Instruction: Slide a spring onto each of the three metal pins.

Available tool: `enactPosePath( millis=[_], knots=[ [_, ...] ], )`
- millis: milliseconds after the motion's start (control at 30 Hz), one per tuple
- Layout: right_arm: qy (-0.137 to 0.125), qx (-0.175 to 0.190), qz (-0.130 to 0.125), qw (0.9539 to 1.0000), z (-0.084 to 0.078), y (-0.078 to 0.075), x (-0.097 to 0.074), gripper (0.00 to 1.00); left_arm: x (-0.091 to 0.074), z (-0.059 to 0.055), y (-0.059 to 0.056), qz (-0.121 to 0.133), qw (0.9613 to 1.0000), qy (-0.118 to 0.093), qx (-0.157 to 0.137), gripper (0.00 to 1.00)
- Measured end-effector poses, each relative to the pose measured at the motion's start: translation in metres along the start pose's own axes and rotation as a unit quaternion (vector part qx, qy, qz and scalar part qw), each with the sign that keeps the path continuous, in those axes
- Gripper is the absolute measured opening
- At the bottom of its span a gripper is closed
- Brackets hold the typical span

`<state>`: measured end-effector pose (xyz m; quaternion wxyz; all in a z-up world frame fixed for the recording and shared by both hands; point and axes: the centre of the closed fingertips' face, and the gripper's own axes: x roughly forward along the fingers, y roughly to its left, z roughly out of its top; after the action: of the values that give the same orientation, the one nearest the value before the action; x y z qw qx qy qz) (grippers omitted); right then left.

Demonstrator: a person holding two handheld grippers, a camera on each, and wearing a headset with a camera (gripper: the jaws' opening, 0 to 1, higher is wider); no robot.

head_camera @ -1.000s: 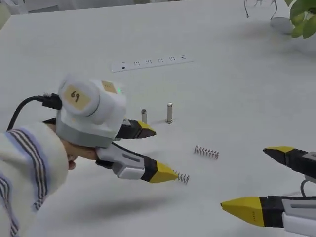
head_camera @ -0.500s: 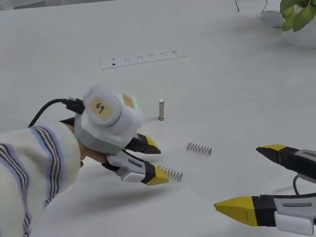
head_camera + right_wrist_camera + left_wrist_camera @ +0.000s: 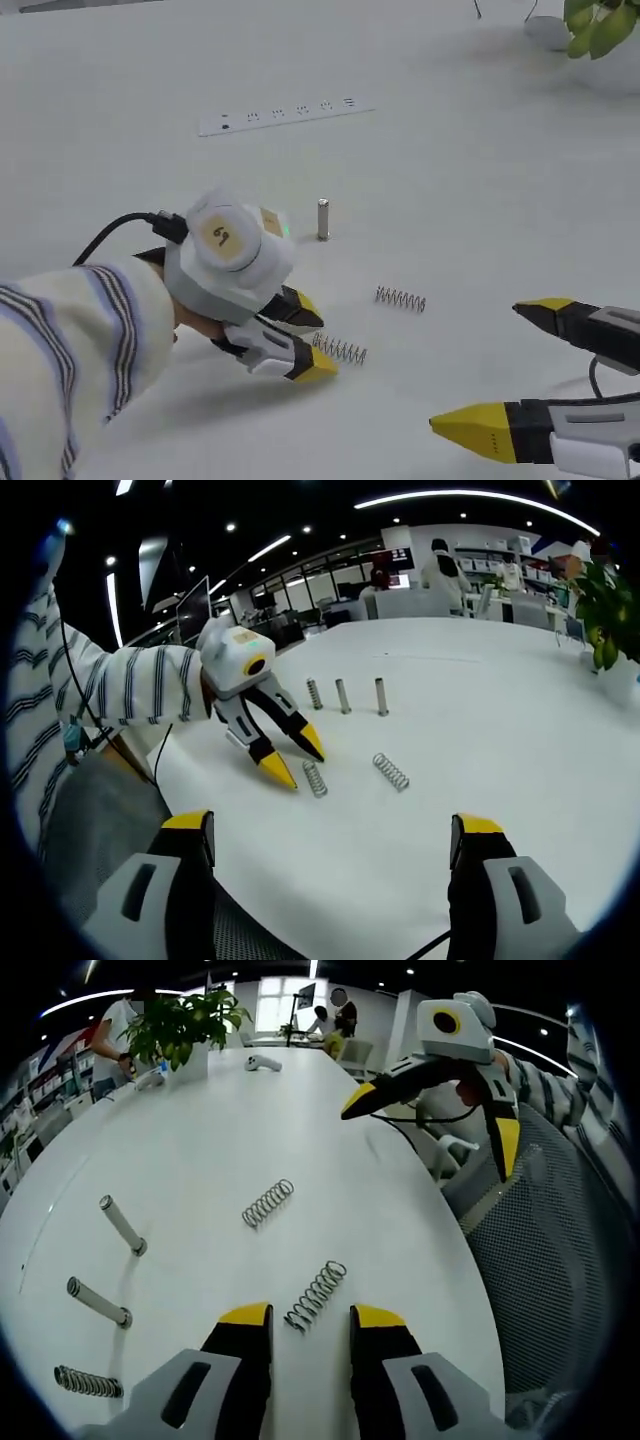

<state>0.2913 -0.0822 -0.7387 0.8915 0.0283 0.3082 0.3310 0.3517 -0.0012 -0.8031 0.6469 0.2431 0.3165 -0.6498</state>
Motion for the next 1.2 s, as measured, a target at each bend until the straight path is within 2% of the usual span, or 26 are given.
enactPosePath(
  millis=[300,367,533,867,1033,1200],
  knots=[
    [0.002,0.002,0.001,1.0,-0.0017,0.0002,-0.0011,0.95,0.0,-0.0027,-0.0023,0.004,1.0,0.0,0.002,0.15],
    [0.003,0.001,0.0,1.0,-0.0019,0.0008,-0.0014,0.95,-0.0002,-0.0025,-0.0002,0.009,0.9999,-0.007,-0.009,0.13],
    [-0.001,0.0,0.001,1.0,0.0,0.0015,-0.0017,0.95,-0.0021,-0.0052,0.0036,0.019,0.9998,-0.006,-0.008,0.06],
    [0.004,-0.004,0.006,1.0,-0.0021,0.0057,0.0009,0.94,-0.0039,-0.0071,0.0015,0.024,0.9996,-0.011,-0.012,0.03],
    [0.003,-0.004,0.006,1.0,-0.0019,0.0058,0.0,0.93,-0.0043,-0.0064,0.002,0.029,0.9991,-0.02,-0.021,0.03],
    [0.004,-0.005,0.005,1.0,-0.0024,0.0056,-0.0004,0.93,-0.0049,-0.007,0.0019,0.025,0.9979,-0.029,-0.053,0.03]
  ],
)
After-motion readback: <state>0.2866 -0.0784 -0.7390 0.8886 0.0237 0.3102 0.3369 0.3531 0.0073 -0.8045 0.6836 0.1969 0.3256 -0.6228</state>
